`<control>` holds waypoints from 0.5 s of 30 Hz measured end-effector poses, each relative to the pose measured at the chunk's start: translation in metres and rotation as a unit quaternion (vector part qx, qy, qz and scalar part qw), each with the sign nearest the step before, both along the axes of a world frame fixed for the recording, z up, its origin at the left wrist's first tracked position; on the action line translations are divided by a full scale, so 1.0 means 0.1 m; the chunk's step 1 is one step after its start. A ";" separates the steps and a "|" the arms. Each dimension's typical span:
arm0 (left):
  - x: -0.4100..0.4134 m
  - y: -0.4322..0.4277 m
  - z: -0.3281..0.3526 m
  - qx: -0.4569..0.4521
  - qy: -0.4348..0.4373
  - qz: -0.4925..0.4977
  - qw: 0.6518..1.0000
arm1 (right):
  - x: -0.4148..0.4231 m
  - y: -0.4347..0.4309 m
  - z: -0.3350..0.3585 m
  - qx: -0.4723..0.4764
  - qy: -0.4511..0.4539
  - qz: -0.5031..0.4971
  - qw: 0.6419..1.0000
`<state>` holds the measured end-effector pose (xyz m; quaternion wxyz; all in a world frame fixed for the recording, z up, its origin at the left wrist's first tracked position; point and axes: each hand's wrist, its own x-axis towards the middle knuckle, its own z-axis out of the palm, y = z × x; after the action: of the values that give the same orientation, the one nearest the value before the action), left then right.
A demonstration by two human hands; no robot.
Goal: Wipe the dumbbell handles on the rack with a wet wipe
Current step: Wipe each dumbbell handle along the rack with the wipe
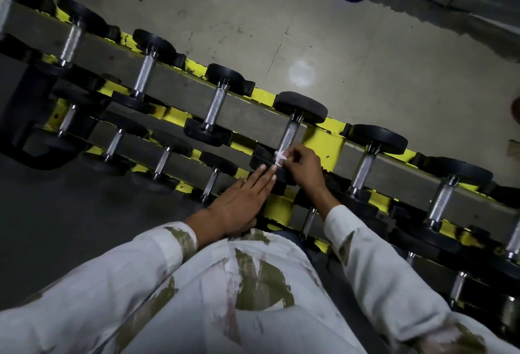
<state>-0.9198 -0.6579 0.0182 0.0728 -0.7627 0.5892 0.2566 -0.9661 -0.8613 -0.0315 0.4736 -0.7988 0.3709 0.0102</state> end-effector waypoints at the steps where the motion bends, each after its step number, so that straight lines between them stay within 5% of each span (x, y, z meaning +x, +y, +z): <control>1: 0.00 0.00 -0.01 -0.002 0.000 -0.001 1.000 | -0.02 -0.01 0.02 -0.031 -0.014 0.051 0.998; 4: -0.02 -0.01 0.00 -0.004 0.001 0.002 1.000 | 0.10 -0.12 0.08 -0.180 -0.023 0.274 0.944; 8: -0.03 -0.01 0.03 0.001 -0.010 -0.004 1.000 | 0.45 -0.18 0.17 -0.399 0.027 0.525 0.751; 10: -0.03 -0.02 0.04 0.002 -0.011 -0.004 1.000 | 0.62 -0.14 0.21 -0.423 0.099 0.582 0.688; 15: -0.05 -0.03 0.02 0.007 -0.013 0.009 1.000 | 0.99 -0.01 0.40 -0.359 0.271 0.654 0.608</control>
<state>-0.9247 -0.6608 0.0203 0.0830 -0.7709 0.5793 0.2516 -0.8674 -0.8623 0.0086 -0.1066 -0.8953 -0.1651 0.3997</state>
